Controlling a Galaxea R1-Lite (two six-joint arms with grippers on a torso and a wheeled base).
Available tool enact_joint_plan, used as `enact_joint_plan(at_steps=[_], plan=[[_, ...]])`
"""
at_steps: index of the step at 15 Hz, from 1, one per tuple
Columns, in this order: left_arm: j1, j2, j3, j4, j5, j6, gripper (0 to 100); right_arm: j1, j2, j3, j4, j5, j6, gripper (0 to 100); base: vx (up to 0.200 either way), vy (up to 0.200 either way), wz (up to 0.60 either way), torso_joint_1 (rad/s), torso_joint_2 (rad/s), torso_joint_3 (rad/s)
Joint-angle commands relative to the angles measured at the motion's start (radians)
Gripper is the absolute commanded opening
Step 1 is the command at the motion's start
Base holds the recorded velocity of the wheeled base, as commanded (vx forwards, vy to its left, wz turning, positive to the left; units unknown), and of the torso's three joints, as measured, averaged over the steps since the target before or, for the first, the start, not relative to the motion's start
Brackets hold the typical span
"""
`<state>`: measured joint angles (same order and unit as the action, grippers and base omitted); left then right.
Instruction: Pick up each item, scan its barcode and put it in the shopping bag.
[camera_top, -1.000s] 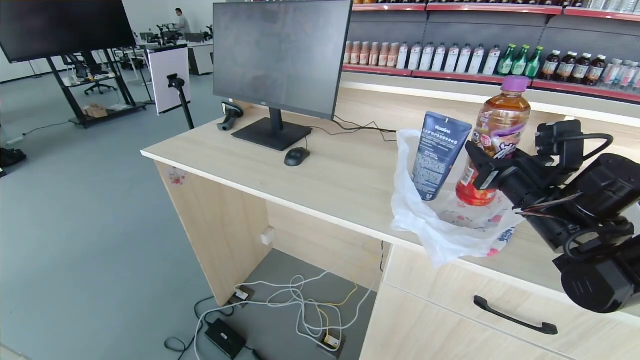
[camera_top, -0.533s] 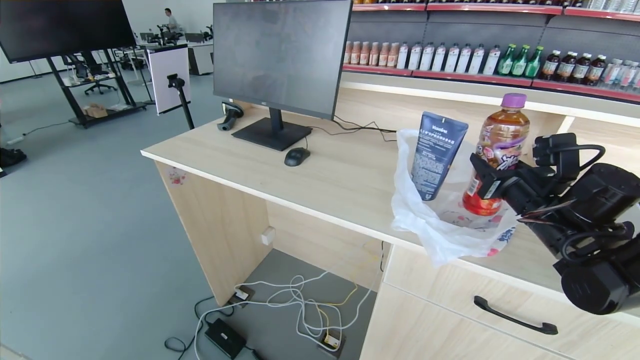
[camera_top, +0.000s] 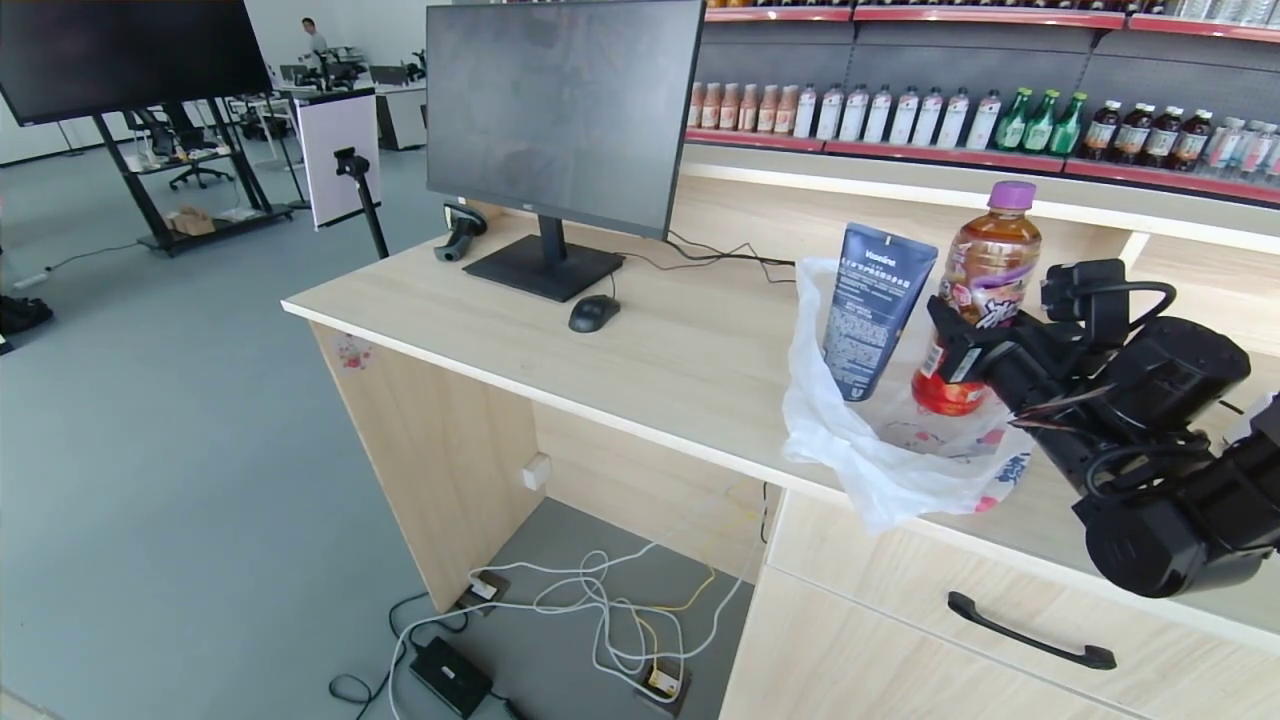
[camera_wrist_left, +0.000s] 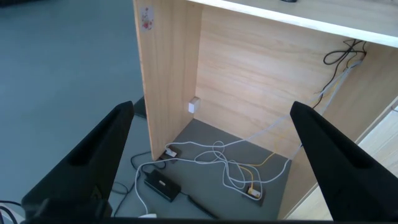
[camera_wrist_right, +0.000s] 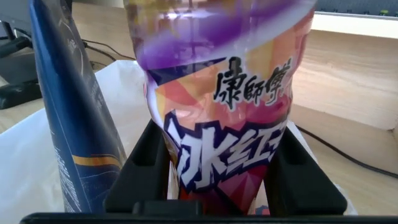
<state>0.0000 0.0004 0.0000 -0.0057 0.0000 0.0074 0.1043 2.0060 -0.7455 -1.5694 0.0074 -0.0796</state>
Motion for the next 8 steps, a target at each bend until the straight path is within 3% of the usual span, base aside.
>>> enact_joint_plan(at_steps=[1, 8], plan=[[0.0, 0.0, 0.0, 0.0, 0.0, 0.0, 100, 0.0, 0.031, -0.014, -0.001, 0.0, 0.0, 0, 0.0, 0.0, 0.0, 0.0, 0.0, 0.0], [0.0, 0.0, 0.0, 0.0, 0.0, 0.002, 100, -0.014, 0.099, -0.009, -0.001, -0.001, 0.0, 0, 0.0, 0.0, 0.0, 0.0, 0.0, 0.0]])
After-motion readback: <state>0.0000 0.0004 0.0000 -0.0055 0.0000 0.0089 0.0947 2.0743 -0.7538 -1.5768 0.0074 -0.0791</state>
